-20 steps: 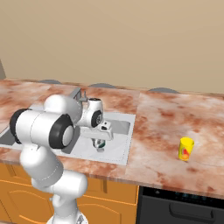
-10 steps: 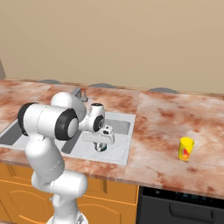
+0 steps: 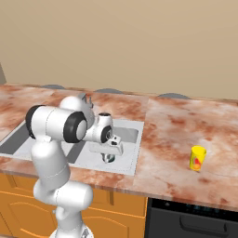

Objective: Move any existing items from the left basin to the right basin for drying. Then move the cup from the counter to the left basin of the sink for washing.

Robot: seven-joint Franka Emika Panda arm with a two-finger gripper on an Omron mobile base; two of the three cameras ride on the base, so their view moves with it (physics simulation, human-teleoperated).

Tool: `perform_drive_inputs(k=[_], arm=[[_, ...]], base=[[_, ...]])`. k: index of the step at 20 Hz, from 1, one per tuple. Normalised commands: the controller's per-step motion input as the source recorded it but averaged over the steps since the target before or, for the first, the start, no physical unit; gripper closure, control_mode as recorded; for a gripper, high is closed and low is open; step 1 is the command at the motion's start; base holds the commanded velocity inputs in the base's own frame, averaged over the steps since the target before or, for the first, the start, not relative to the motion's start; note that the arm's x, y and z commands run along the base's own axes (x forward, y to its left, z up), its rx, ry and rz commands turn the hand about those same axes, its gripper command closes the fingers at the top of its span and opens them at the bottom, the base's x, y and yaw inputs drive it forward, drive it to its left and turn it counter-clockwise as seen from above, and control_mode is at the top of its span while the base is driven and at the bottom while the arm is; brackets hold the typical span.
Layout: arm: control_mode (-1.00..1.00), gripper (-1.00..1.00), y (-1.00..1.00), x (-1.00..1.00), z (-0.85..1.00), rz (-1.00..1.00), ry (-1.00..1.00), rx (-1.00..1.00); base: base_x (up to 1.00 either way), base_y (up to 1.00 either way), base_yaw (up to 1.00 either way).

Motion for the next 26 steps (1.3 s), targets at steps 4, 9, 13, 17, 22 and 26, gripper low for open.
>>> perform_drive_inputs(k=[4,9,13,17,22,26], arm=[[-1.00,1.00,-0.04,0.16,-0.14,0.00,0.00,0.00],[-1.00,1.00,-0.04,0.16,-0.17,0.00,0.00,0.00],[-1.00,1.00,-0.02,0.18,-0.17,0.00,-0.01,0.00],[-1.00,1.00,-0.02,0.20,-0.17,0.00,0.00,0.00],[-1.00,1.00,0.00,0.21,-0.16,0.00,0.00,0.00],[-1.00,1.00,0.00,0.16,-0.14,0.00,0.00,0.00]], base=[[0.00,0.00,0.00],[0.00,0.00,0.00],[0.00,0.00,0.00],[0.00,0.00,0.00],[0.00,0.00,0.00],[0.00,0.00,0.00]])
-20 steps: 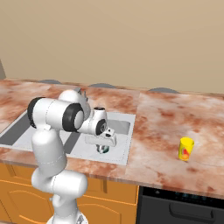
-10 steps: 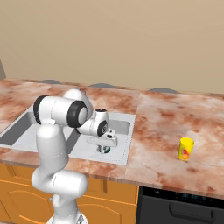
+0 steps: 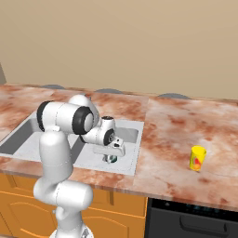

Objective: Move any existing items from the left basin to the right basin for drying. Then move the cup from the counter to the left basin of the sink for washing.

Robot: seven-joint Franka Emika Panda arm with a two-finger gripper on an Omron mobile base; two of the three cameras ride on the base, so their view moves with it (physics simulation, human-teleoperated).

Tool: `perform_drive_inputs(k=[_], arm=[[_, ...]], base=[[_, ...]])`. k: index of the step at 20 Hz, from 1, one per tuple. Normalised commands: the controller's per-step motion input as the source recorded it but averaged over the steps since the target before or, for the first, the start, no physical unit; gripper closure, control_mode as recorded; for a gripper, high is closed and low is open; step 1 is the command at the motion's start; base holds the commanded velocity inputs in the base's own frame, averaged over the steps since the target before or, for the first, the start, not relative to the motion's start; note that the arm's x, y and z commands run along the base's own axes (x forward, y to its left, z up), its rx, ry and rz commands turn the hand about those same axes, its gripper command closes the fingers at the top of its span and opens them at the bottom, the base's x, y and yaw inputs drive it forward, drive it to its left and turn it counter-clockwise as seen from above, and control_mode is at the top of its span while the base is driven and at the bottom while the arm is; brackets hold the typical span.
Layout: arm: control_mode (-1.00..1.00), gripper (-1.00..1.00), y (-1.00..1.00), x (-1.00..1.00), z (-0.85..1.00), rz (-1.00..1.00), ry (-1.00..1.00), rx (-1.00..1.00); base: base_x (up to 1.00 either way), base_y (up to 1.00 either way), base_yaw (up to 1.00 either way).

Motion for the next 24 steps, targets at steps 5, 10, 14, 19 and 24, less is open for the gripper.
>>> perform_drive_inputs(k=[5,10,14,19,24], arm=[[-1.00,1.00,0.00,0.14,-0.14,0.00,0.00,0.00],[-1.00,1.00,0.00,0.11,-0.17,0.00,0.00,0.00],[-1.00,1.00,0.00,0.09,-0.17,0.00,0.00,0.00],[-1.00,1.00,0.00,0.09,-0.21,0.00,0.00,0.00],[-1.00,-1.00,0.00,0.12,-0.20,0.00,0.00,0.00]], base=[[0.00,0.00,0.00],[0.00,0.00,0.00],[0.00,0.00,0.00],[0.00,0.00,0.00],[0.00,0.00,0.00]])
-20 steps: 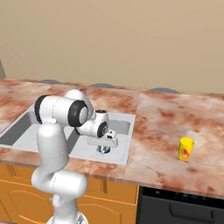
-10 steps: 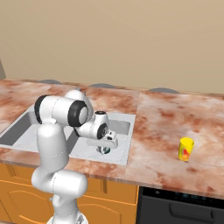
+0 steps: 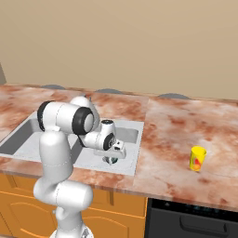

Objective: Move any existing items from the left basin to the right basin for drying. Then move the cup from the counter to the left basin of the sink for washing.

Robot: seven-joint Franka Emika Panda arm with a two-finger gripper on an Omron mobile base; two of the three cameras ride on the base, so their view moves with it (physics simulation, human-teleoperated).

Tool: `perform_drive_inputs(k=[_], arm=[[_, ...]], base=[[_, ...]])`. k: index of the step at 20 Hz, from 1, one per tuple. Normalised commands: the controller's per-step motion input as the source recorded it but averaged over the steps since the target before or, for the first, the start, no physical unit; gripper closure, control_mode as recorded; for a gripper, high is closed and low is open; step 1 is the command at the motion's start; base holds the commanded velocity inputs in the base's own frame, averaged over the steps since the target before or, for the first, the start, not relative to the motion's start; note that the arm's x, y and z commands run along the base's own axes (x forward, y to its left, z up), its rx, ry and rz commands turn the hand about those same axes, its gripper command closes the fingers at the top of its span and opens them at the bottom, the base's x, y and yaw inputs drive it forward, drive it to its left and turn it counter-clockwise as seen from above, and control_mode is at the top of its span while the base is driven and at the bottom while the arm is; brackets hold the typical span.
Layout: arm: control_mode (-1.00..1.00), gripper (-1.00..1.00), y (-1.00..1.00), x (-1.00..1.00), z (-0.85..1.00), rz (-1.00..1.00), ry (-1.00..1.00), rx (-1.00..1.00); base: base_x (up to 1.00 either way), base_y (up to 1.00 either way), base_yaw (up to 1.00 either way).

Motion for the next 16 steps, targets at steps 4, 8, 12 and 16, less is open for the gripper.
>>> perform_drive_inputs(k=[4,8,12,16], arm=[[-1.00,-1.00,0.00,0.03,-0.03,0.00,0.00,0.00],[-1.00,-1.00,0.00,0.00,0.00,0.00,0.00,0.00],[-1.00,-1.00,0.00,-0.01,0.09,0.00,0.00,0.00],[-1.00,-1.00,0.00,-0.02,0.29,0.00,0.00,0.00]], base=[[0.00,0.00,0.00],[0.00,0.00,0.00],[0.00,0.00,0.00],[0.00,0.00,0.00]])
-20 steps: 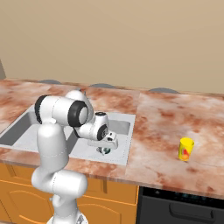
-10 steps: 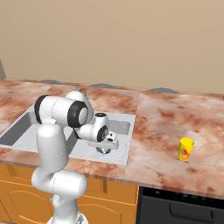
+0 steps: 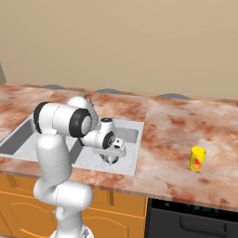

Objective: Move any existing items from the left basin to the right basin for drying. Then move the cup from the counter to the left basin of the sink for washing.

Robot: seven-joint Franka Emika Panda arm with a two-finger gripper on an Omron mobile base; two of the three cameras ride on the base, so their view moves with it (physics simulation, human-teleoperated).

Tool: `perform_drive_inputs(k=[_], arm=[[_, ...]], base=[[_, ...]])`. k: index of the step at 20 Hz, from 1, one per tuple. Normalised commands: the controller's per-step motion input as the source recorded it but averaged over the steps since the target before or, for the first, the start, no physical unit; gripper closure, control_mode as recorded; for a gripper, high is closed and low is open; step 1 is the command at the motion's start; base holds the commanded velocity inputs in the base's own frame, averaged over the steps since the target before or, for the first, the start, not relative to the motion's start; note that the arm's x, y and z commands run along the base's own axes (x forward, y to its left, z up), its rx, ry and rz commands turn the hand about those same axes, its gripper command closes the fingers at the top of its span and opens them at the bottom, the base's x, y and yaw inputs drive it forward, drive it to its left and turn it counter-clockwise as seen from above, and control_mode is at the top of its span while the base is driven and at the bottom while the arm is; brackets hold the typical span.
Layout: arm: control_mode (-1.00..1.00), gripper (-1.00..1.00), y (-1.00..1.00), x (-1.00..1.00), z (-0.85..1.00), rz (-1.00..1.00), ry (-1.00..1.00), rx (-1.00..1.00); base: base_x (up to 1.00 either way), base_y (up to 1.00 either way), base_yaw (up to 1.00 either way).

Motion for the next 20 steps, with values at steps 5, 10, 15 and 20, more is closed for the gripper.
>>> perform_drive_inputs(k=[5,10,15,20], arm=[[-1.00,-1.00,0.00,-0.01,0.45,0.00,0.00,0.00],[-1.00,-1.00,0.00,-0.02,0.47,0.00,0.00,0.00],[-1.00,-1.00,-0.01,0.00,0.52,0.00,0.00,0.00],[-1.00,-1.00,-0.08,0.00,0.47,0.00,0.01,0.00]], base=[[0.00,0.00,0.00],[0.00,0.00,0.00],[0.00,0.00,0.00],[0.00,0.00,0.00]])
